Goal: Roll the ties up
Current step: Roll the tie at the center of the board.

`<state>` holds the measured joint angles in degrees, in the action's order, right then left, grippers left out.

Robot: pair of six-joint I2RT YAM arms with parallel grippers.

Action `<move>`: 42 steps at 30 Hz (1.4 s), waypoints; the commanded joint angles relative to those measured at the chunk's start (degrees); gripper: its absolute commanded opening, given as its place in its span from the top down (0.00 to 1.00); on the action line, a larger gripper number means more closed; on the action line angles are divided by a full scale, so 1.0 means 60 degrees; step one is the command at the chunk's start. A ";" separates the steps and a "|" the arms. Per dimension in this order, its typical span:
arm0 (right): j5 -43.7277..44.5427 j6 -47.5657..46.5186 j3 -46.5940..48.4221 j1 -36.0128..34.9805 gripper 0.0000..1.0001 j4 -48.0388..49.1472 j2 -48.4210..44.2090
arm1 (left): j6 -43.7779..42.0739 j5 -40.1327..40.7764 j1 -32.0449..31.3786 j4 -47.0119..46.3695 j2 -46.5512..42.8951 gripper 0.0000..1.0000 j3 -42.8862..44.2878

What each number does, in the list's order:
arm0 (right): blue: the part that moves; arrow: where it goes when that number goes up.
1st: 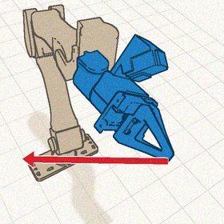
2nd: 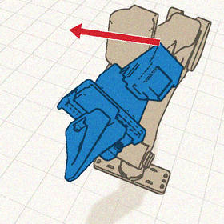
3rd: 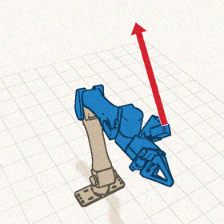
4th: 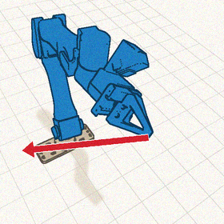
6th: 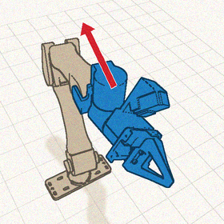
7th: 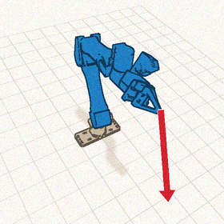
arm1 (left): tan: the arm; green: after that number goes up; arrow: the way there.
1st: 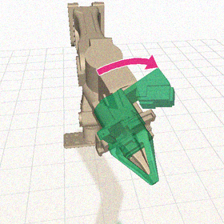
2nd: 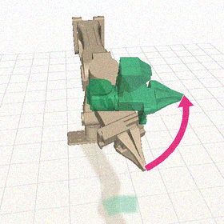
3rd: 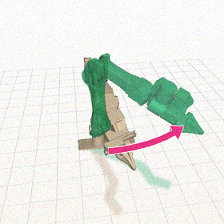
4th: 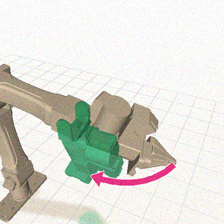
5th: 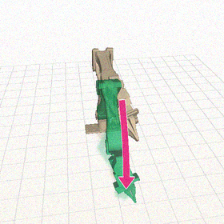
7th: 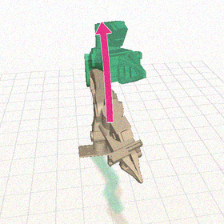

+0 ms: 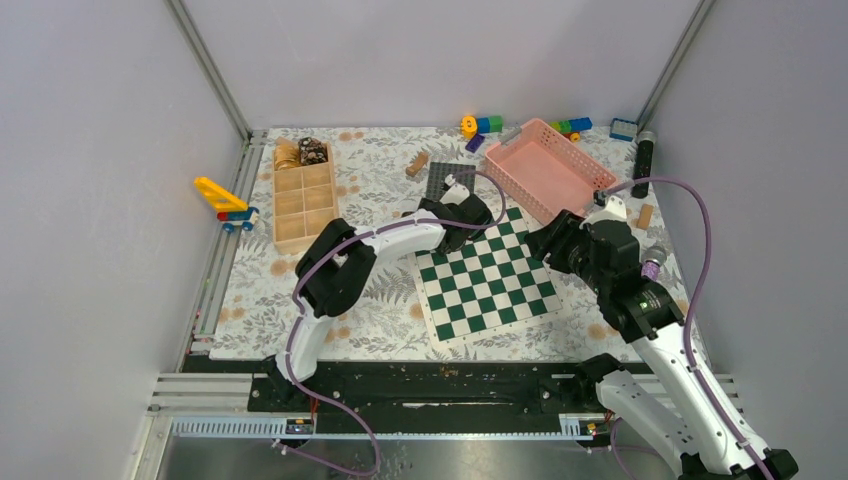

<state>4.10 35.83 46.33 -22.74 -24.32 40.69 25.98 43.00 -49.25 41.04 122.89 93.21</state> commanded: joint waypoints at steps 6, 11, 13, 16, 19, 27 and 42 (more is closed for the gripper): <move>0.0532 0.0004 0.0437 0.0035 0.38 -0.0250 -0.0348 | 0.0502 -0.1249 -0.0030 -0.0519 -0.0228 0.39 0.0219; 0.0559 0.0018 0.0674 0.0040 0.38 -0.0363 -0.0361 | 0.0579 -0.1175 -0.0026 -0.0606 -0.0633 0.37 0.0176; 0.0611 0.0032 0.0748 0.0036 0.38 -0.0390 -0.0354 | 0.0581 -0.1149 -0.0033 -0.0701 -0.0935 0.36 0.0136; 0.0739 0.0040 0.0916 0.0038 0.38 -0.0428 -0.0325 | 0.0529 -0.1232 -0.0018 -0.0965 -0.1496 0.35 -0.0014; 0.0985 0.0103 0.1051 0.0039 0.38 -0.0506 -0.0311 | 0.0446 -0.1399 -0.0002 -0.1273 -0.2094 0.33 -0.0200; 0.1268 0.0294 0.1341 0.0033 0.38 -0.0462 0.0053 | 0.0708 -0.2502 0.0722 -0.2709 -0.4119 0.33 -0.2103; -0.2897 0.1010 0.1867 -0.0314 0.45 0.2416 0.5857 | 0.2038 -0.6245 0.4357 -0.6879 -0.6516 0.33 -0.6593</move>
<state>-4.62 40.07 53.17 -23.00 -17.69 67.31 34.61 15.53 -27.35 12.43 87.31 59.33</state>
